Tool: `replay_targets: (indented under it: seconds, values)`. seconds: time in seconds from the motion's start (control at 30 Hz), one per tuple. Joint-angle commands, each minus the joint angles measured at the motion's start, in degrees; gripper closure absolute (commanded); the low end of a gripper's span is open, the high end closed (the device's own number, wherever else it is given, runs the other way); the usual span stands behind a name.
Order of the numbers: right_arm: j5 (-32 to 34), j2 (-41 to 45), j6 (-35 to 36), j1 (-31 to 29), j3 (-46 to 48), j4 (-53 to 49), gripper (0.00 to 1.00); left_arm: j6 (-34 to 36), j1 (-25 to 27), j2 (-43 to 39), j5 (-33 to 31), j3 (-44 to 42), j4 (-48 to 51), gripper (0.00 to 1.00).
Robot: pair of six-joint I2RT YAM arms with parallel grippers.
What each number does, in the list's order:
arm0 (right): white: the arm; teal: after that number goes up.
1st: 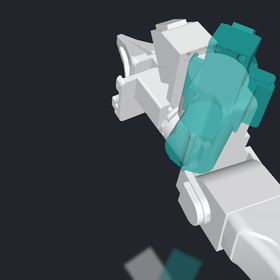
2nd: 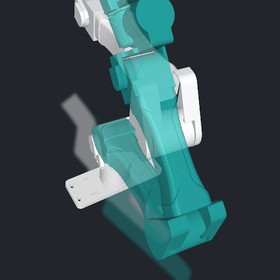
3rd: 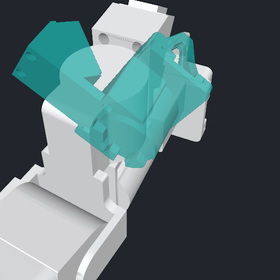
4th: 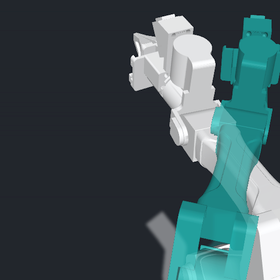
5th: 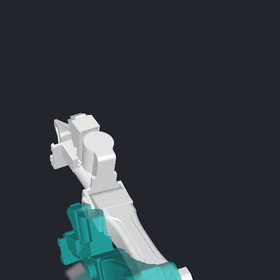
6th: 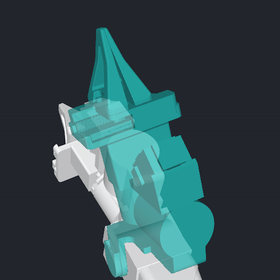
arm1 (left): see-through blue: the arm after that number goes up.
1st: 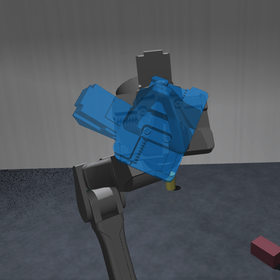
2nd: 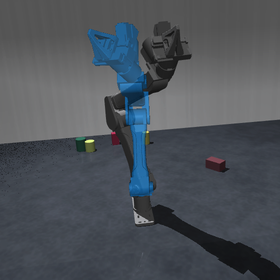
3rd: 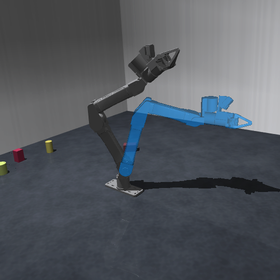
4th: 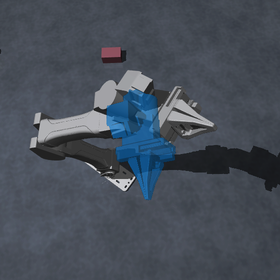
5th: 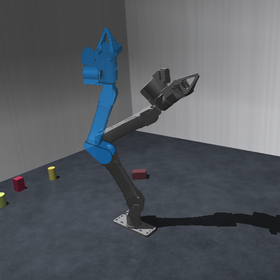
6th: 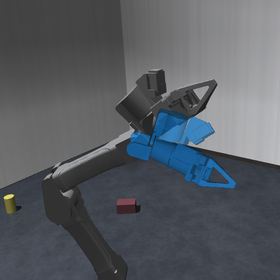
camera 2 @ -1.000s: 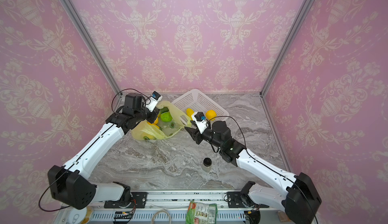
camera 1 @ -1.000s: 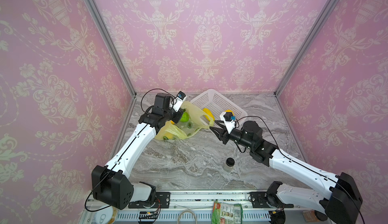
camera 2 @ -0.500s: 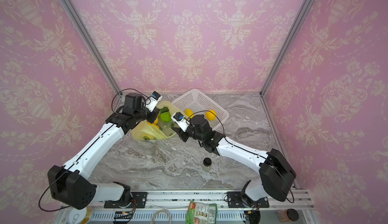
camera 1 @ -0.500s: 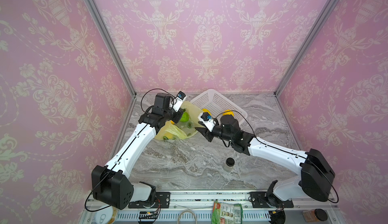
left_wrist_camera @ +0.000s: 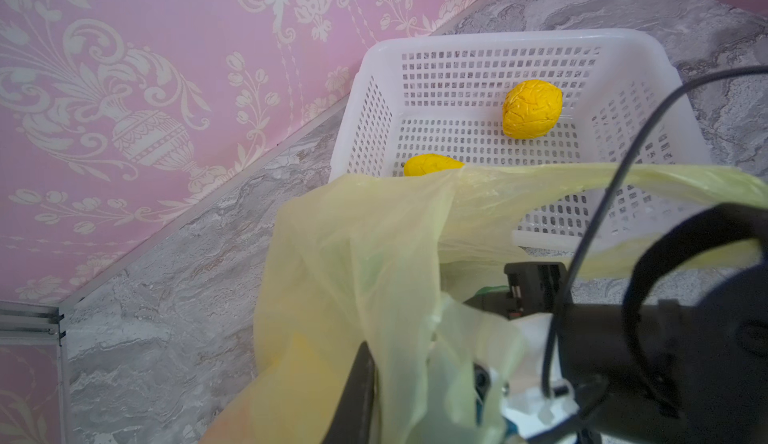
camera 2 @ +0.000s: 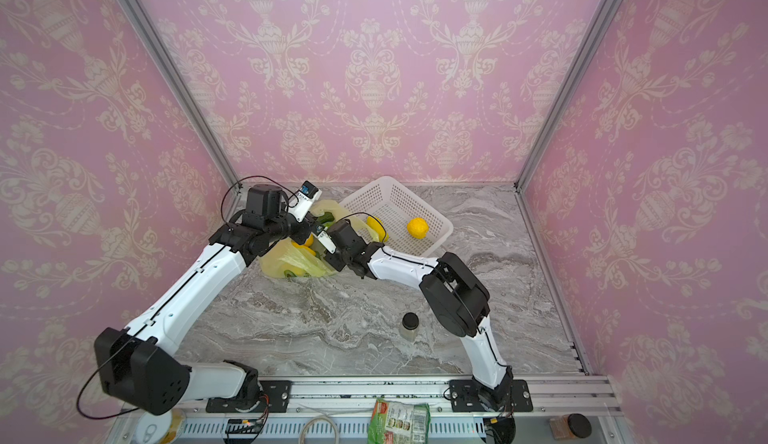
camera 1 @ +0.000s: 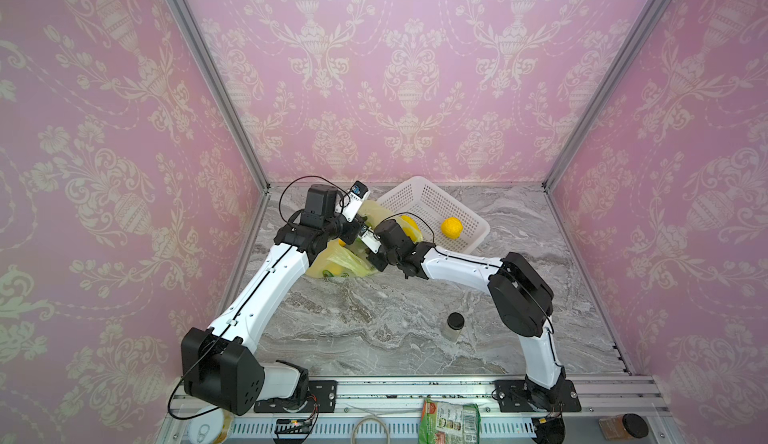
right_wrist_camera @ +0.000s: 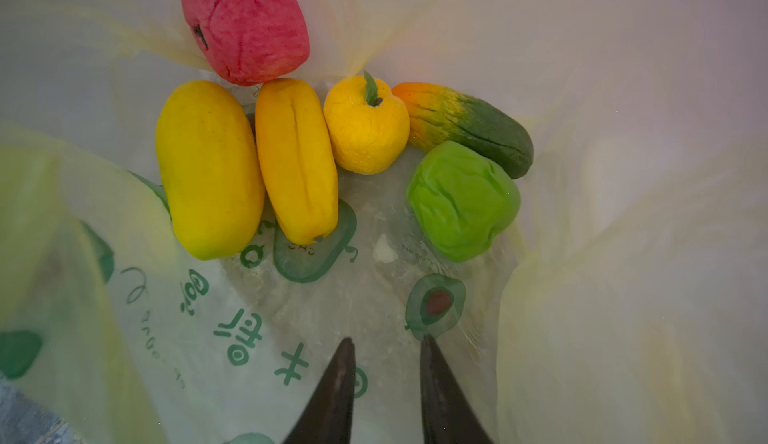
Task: Untie the knot of the plastic bag and take out the fruit
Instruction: 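Reach the right gripper into the bag and grasp another long yellow fruit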
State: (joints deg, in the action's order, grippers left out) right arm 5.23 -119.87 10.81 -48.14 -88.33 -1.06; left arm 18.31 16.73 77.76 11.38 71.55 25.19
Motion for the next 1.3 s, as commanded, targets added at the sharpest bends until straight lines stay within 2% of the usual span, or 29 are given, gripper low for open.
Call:
replay_targets:
  seconds: [0.0, 0.27, 0.53, 0.77, 0.87, 1.1, 1.27]
  values:
    - [-1.1, -2.0, -2.2, -0.2, -5.1, -3.3, 0.69, -1.1, -0.1, -1.1, 1.5, 1.4, 1.0, 0.89]
    - [-8.4, -7.3, -5.7, -0.7, -11.7, -6.0, 0.62, -1.1, -0.1, -1.3, 1.5, 1.4, 1.1, 0.89]
    - [-12.4, -12.0, -7.3, -2.4, -18.3, -9.7, 0.56, -1.1, -0.1, -1.2, 1.7, 1.4, 1.0, 0.89]
    - [-17.6, -14.4, -8.2, -3.7, -21.9, -11.4, 0.43, -1.1, -0.1, -1.3, 1.8, 1.4, 1.0, 0.89]
    - [-18.6, -15.0, -8.4, -4.0, -21.7, -10.5, 0.35, -1.1, -0.1, -1.3, 2.0, 1.4, 0.9, 0.89]
    - [-18.6, -19.7, -9.2, -4.1, -26.6, -11.9, 0.26, -1.2, -0.1, -1.2, 2.1, 1.4, 0.8, 0.89]
    - [-17.8, -25.3, -10.2, -4.1, -35.7, -17.9, 0.24, -1.2, -0.1, -1.0, 2.1, 1.4, 0.8, 0.89]
